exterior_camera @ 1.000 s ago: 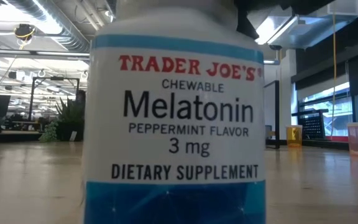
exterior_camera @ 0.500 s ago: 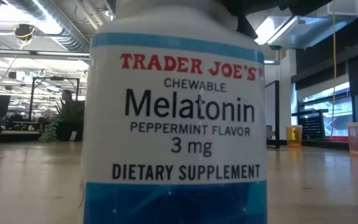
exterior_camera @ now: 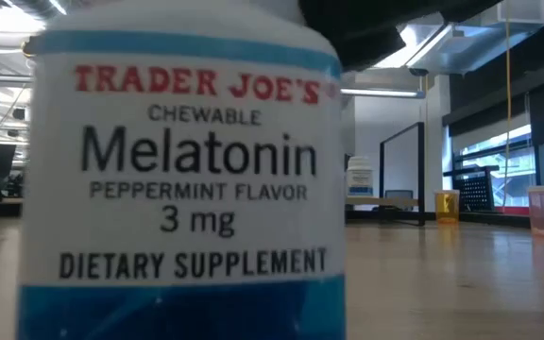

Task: Pick and place medicine bottles onto shelf by color
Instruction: Put the white pill bottle on the shelf aligned with the white bottles

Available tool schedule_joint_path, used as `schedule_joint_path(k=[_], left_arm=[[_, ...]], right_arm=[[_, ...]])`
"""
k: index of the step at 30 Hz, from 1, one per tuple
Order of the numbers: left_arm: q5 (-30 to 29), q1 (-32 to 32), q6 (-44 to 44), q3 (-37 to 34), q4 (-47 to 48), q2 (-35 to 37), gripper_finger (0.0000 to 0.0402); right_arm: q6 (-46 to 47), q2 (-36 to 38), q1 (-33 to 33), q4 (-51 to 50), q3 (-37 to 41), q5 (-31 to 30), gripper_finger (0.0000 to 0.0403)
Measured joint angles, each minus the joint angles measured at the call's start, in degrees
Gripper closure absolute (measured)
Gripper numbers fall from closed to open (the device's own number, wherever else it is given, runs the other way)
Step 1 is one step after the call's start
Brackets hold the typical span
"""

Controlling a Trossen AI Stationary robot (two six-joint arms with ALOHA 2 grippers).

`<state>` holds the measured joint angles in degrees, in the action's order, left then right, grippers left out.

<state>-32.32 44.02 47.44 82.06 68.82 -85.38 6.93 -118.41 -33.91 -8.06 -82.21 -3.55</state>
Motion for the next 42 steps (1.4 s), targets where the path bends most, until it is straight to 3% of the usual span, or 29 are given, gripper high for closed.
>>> schedule_joint_path(k=[7, 13, 20, 30, 35, 42], left_arm=[[0.0, 0.01, 0.0, 0.0, 0.0, 0.02, 0.0117], [0.01, -0.01, 0.0, 0.0, 0.0, 0.02, 0.0117], [0.0, 0.01, 0.0, 0.0, 0.0, 0.02, 0.0117], [0.0, 0.01, 0.0, 0.0, 0.02, 0.02, 0.0117], [0.0, -0.01, 0.0, 0.02, 0.13, 0.02, 0.0117], [0.0, 0.01, 0.0, 0.02, 0.15, 0.02, 0.0117]], right_arm=[[-0.99, 1.29, 0.23, -0.8, -0.03, -0.98, 0.0298], [0.42, 1.29, 0.6, -1.53, -0.02, 0.59, 0.0297], [0.27, 1.27, 1.45, -6.5, -1.52, 0.61, 0.0268], [0.65, 1.29, 1.57, -14.95, -8.61, 0.14, 0.0192], [3.35, 1.29, 2.03, -14.55, -9.68, 0.15, 0.0163], [3.42, 1.27, 2.1, -11.5, -9.68, 0.7, 0.0155]])
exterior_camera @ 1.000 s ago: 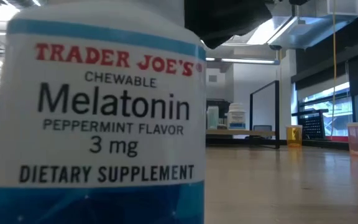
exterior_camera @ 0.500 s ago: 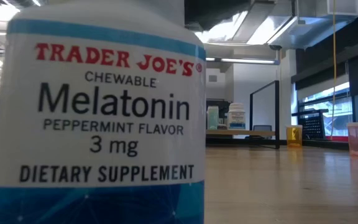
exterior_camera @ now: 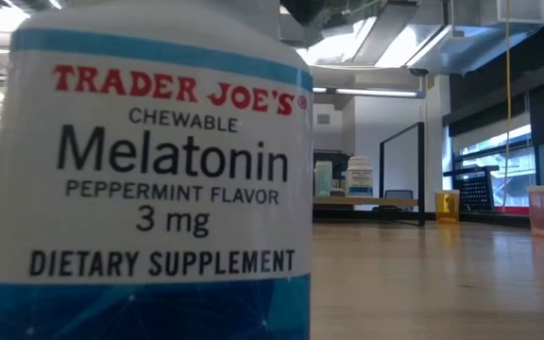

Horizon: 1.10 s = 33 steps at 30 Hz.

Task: Pick and place medicine bottles onto shelf by color
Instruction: Put the white pill bottle on the shelf aligned with the white bottles

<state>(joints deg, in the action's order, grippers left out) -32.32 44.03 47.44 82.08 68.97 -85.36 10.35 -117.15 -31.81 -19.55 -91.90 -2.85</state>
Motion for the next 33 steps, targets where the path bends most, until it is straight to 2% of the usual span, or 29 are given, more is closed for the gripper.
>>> schedule_joint_path(k=[10, 33], left_arm=[[0.0, -0.02, 0.0, 0.0, 0.0, 0.0, 0.0117], [0.0, -0.02, -0.01, 0.04, 0.72, 0.02, 0.0117]], right_arm=[[-0.14, -2.21, -0.02, 4.81, -0.02, 1.46, 0.0155], [-0.51, -4.86, -0.02, 5.91, 0.57, 1.94, 0.0155]])
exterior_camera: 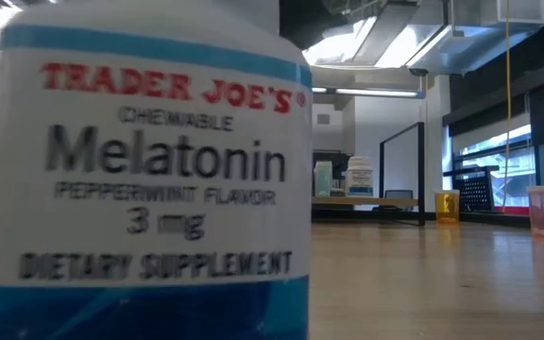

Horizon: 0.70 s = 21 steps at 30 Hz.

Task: Pick and place medicine bottles onto shelf by color
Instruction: Put the white pill bottle on the shelf aligned with the white bottles

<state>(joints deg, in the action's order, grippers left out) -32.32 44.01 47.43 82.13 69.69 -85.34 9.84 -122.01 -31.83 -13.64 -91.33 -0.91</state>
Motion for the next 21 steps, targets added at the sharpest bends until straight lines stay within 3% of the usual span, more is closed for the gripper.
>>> schedule_joint_path(k=[21], left_arm=[[0.02, 0.0, -0.01, 0.0, 0.35, 0.0, 0.0117]], right_arm=[[-0.39, -0.25, 0.01, 0.58, 0.0, 0.59, 0.0155]])
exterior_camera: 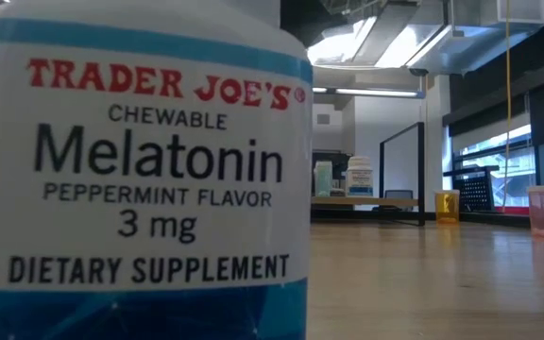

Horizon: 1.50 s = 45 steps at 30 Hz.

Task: Pick and place medicine bottles onto shelf by color
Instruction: Put the white pill bottle on the shelf aligned with the white bottles

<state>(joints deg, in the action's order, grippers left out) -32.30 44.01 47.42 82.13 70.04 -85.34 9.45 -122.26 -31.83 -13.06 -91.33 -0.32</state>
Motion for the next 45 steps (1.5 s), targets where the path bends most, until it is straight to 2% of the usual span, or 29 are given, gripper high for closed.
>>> schedule_joint_path(k=[14, 21, 45], left_arm=[[-0.02, 0.0, -0.92, 0.0, 0.02, 0.0, 0.0117], [-0.02, -0.24, -1.47, 0.0, 0.03, 0.0, 0.0117], [-0.02, -0.22, -1.47, -0.04, 0.2, -0.02, 0.0117]], right_arm=[[-2.46, 0.43, 0.15, -0.47, -0.04, 0.26, 0.0155], [-2.66, 0.57, 0.15, -6.09, -2.91, 0.26, 0.0155], [-3.73, -1.19, 0.15, -3.76, -3.06, 0.42, 0.0155]])
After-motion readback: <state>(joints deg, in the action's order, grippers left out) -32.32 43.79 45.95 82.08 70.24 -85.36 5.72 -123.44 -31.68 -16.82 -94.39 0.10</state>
